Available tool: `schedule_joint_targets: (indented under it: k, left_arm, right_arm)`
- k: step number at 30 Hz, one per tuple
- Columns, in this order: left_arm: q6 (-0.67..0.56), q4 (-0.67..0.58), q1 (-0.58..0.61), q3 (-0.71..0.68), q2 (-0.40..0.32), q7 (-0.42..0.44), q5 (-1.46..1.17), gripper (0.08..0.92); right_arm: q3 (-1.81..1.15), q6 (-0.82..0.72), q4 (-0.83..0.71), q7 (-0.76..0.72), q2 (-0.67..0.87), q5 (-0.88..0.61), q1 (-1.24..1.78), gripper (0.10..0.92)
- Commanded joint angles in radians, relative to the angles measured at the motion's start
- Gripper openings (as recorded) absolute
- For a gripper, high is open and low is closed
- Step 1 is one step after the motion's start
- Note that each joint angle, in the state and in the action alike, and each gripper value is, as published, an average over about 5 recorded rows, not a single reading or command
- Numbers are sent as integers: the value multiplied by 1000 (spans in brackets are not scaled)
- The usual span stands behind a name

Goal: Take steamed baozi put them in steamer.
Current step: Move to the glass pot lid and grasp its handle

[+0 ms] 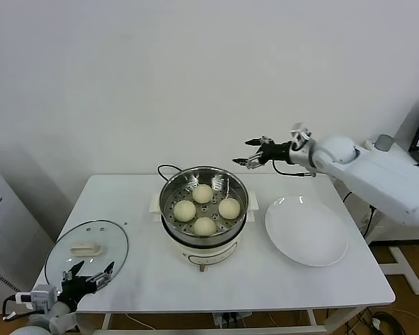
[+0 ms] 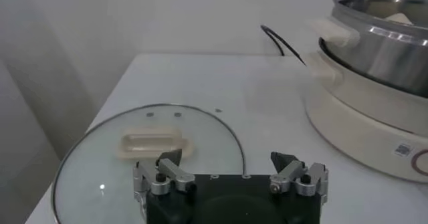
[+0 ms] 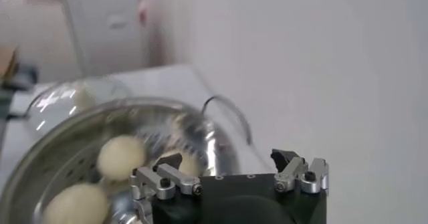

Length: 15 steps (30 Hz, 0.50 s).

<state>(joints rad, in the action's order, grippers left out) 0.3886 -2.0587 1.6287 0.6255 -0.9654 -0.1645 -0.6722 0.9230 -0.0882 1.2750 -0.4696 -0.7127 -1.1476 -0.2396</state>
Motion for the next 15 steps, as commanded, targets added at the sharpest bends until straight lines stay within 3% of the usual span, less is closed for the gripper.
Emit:
schedule_joint_targets:
  k: [1,15]
  left_arm:
    - [-2,-3,-3,7,5,0,-15,823]
    - [-15,0,-37,4,5,0,-23,823]
  right_arm:
    - [-629,161,94,179,91,72,577,823]
    - [-1335,210,172,268,-151,392,1244,823]
